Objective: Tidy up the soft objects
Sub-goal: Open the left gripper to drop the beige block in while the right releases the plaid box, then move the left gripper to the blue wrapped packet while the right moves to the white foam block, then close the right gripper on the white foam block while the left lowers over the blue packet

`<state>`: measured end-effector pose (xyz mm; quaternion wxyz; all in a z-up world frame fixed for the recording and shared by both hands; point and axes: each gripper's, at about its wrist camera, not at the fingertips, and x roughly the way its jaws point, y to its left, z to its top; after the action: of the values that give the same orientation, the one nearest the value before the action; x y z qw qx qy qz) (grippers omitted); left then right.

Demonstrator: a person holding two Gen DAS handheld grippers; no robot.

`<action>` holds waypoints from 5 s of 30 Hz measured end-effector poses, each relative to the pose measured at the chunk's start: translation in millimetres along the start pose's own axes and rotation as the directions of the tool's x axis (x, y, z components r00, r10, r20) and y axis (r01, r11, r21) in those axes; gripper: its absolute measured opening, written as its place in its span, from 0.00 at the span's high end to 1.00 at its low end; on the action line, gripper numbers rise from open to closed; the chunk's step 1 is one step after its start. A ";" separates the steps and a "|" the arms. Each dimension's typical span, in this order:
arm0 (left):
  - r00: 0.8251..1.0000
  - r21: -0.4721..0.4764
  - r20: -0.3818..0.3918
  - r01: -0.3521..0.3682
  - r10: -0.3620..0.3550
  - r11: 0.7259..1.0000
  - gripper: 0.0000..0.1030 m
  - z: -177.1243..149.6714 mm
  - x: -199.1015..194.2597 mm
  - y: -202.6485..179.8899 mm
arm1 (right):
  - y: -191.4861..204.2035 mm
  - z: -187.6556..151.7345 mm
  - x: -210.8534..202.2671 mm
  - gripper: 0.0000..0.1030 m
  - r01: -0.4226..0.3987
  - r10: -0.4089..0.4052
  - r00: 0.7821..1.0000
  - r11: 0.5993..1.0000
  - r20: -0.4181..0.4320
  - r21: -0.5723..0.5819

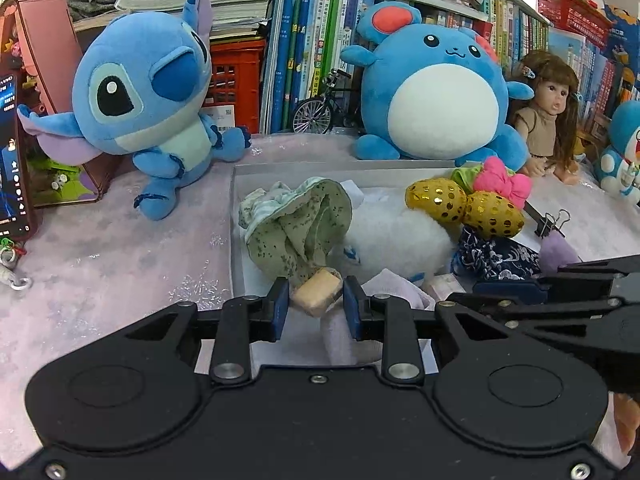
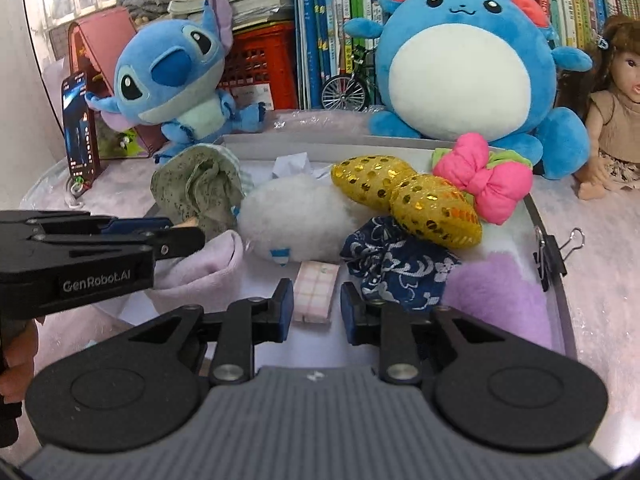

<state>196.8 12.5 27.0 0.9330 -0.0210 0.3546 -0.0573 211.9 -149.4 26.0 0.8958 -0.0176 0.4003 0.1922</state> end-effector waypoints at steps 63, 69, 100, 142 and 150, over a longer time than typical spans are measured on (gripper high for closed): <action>0.993 -0.085 0.097 -0.051 0.059 0.995 0.04 -97.6 -82.2 -4.6 | -36.3 -101.9 -117.4 0.00 0.478 -0.487 0.822 0.872 0.296 0.108; 0.995 -0.071 0.074 -0.063 0.068 0.996 0.04 -101.6 -74.0 -10.4 | -44.5 -106.1 -119.2 0.00 0.501 -0.523 0.803 0.852 0.285 0.152; 0.988 -0.043 0.055 -0.145 0.147 0.989 0.03 -107.9 -66.9 -20.4 | -48.7 -101.9 -97.5 0.00 0.596 -0.582 0.782 0.803 0.224 0.003; 0.993 -0.007 0.052 -0.107 0.107 0.994 0.22 -103.2 -62.3 -29.1 | -57.5 -90.6 -89.9 0.31 0.505 -0.525 0.823 0.851 0.216 0.145; 0.992 0.004 0.069 -0.102 0.101 0.995 0.29 -104.2 -63.2 -29.9 | -55.6 -96.0 -95.7 0.43 0.501 -0.529 0.816 0.848 0.233 0.171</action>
<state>78.0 -9.3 -6.9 0.9465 -0.0012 0.3226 -0.0103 105.6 -250.3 23.2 0.9601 -0.0531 0.2632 -0.0778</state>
